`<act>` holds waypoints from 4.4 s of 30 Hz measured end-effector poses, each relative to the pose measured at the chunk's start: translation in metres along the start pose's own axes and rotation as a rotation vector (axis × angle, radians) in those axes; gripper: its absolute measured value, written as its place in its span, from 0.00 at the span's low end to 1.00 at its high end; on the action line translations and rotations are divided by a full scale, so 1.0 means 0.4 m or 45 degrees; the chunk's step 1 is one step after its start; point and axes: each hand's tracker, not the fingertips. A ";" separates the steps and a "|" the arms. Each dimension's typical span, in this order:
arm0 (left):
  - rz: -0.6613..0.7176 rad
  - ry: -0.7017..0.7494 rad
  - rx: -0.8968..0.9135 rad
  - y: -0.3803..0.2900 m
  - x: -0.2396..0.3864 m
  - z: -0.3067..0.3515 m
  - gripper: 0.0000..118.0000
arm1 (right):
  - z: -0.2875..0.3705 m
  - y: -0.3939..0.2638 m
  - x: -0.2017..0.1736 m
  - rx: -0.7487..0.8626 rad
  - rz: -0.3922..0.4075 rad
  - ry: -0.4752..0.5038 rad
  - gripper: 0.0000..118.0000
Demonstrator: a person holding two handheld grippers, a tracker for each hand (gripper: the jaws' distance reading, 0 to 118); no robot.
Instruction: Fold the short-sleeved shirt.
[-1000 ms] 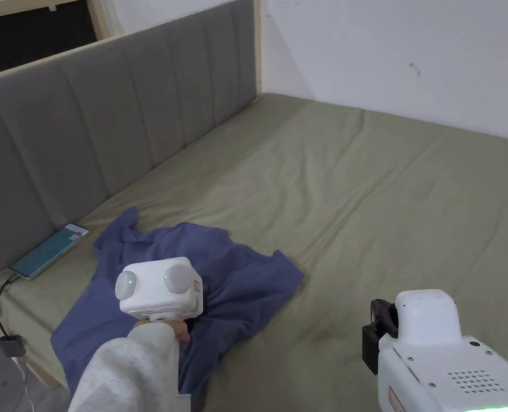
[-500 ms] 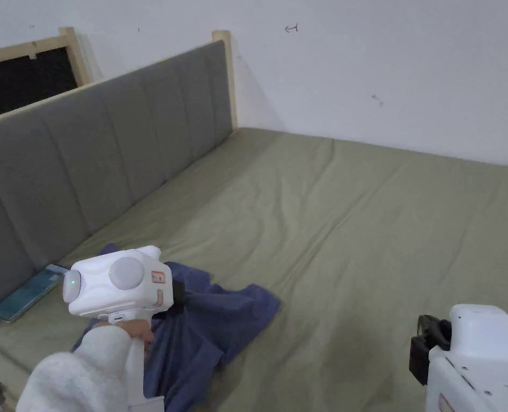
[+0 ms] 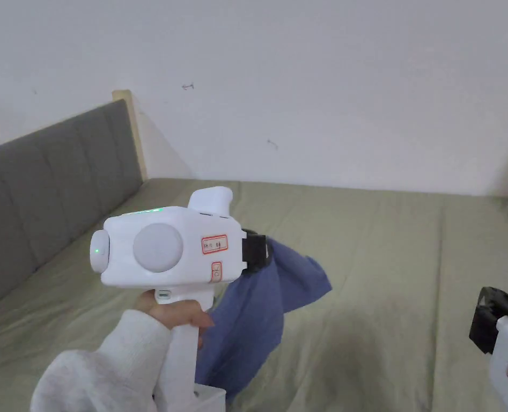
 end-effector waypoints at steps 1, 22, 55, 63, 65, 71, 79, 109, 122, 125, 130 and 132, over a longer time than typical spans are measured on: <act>0.038 -0.101 0.004 0.006 0.047 -0.002 0.03 | 0.018 0.008 0.027 0.016 -0.015 -0.036 0.00; 0.046 -0.287 -0.828 -0.641 0.354 -0.513 0.05 | 0.143 -0.200 0.369 -0.315 -0.120 -0.485 0.00; 0.208 0.328 -0.502 -0.384 -0.155 -0.283 0.46 | -0.023 -0.260 0.149 -0.479 0.056 -0.126 0.00; 0.222 0.485 -0.616 -0.235 -0.364 -0.461 0.84 | -0.051 -0.280 0.136 -0.528 0.075 -0.114 0.00; 0.239 0.484 -0.725 -0.247 -0.401 -0.518 0.91 | -0.057 -0.286 0.132 -0.546 0.086 -0.117 0.00; 0.276 0.573 -0.863 -0.344 -0.434 -0.600 0.43 | -0.071 -0.302 0.142 -0.590 0.083 -0.133 0.00; 0.099 0.612 -0.819 -0.349 -0.394 -0.586 0.03 | -0.095 -0.306 0.166 -0.636 0.062 -0.122 0.00; 0.092 0.535 -0.599 -0.240 -0.299 -0.383 0.03 | -0.697 -0.303 0.268 -1.170 0.114 -0.043 0.07; -0.044 0.616 -0.255 0.026 -0.249 -0.198 0.03 | -0.478 0.146 0.340 -0.707 0.019 -0.058 0.06; -0.059 0.614 -0.133 0.102 -0.221 -0.123 0.03 | -0.405 0.258 0.363 -0.603 -0.003 -0.111 0.06; -0.141 0.660 0.025 0.207 -0.170 -0.014 0.03 | -0.305 0.431 0.416 -0.442 -0.133 -0.123 0.06; -0.143 0.651 0.088 0.250 -0.154 0.024 0.03 | -0.271 0.493 0.420 -0.387 -0.149 -0.115 0.06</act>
